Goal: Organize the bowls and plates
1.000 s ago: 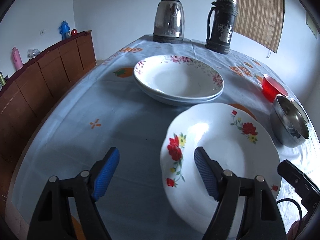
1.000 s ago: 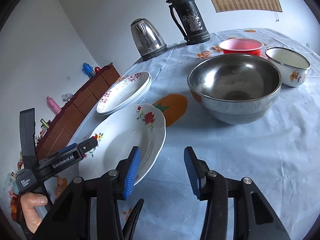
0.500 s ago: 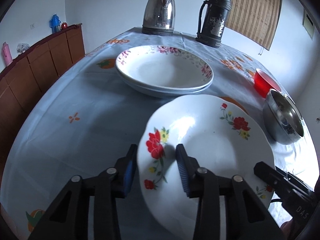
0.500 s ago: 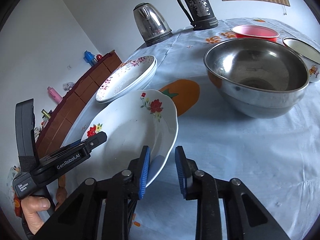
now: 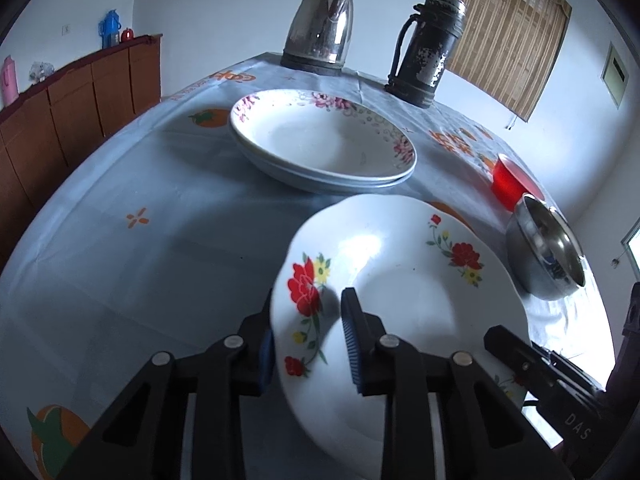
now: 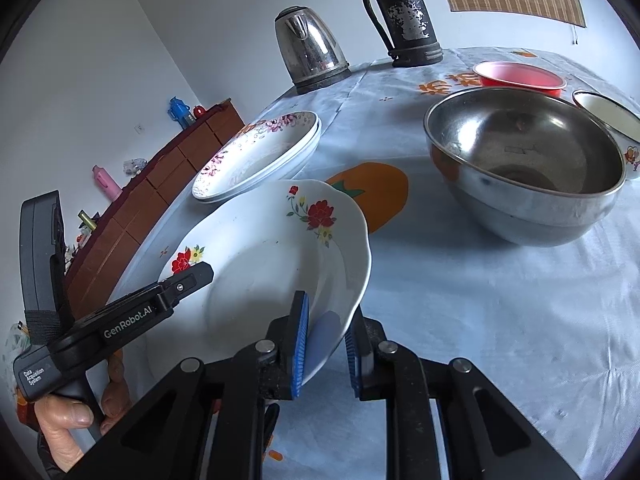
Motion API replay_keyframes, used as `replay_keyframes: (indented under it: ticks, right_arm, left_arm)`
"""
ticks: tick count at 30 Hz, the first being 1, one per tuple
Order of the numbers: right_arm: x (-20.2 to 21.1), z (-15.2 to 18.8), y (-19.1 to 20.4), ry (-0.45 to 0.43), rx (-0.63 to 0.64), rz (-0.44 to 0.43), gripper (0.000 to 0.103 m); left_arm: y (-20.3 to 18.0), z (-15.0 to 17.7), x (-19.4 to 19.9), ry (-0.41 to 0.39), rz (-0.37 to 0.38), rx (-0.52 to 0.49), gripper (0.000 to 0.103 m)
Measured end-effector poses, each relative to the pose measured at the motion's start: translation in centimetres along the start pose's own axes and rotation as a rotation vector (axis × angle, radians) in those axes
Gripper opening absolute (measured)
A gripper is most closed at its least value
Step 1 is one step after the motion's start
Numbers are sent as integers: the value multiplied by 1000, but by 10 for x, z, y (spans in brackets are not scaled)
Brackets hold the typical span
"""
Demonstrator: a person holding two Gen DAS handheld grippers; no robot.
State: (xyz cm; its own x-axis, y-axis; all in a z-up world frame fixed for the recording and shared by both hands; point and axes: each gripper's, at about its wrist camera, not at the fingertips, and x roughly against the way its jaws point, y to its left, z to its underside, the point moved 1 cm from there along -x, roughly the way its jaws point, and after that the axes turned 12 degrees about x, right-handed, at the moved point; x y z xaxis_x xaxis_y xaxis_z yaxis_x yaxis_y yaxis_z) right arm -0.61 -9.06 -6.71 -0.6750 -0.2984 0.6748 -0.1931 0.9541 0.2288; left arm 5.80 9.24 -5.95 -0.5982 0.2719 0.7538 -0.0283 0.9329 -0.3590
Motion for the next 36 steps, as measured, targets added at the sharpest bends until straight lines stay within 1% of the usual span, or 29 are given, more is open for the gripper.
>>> replay_keyframes:
  ticks: [5, 14, 21, 25, 31, 36]
  right_arm:
    - [11, -1, 5, -36, 12, 6, 19]
    - [28, -13, 10, -84, 23, -10, 19]
    - [29, -43, 18, -116, 55, -26, 19]
    - [25, -59, 24, -132, 70, -32, 19]
    - [18, -77, 29, -158, 74, -36, 19]
    - [12, -89, 29, -182, 80, -22, 19]
  left_arm:
    - [-1, 2, 6, 0, 9, 4, 28]
    - [-5, -6, 32, -58, 14, -15, 28]
    - [-4, -32, 41, -104, 20, -3, 28]
    - [-3, -47, 45, -136, 11, -2, 28]
    - [-1, -64, 46, -162, 1, 7, 28]
    - [-6, -79, 41, -180, -1, 7, 28]
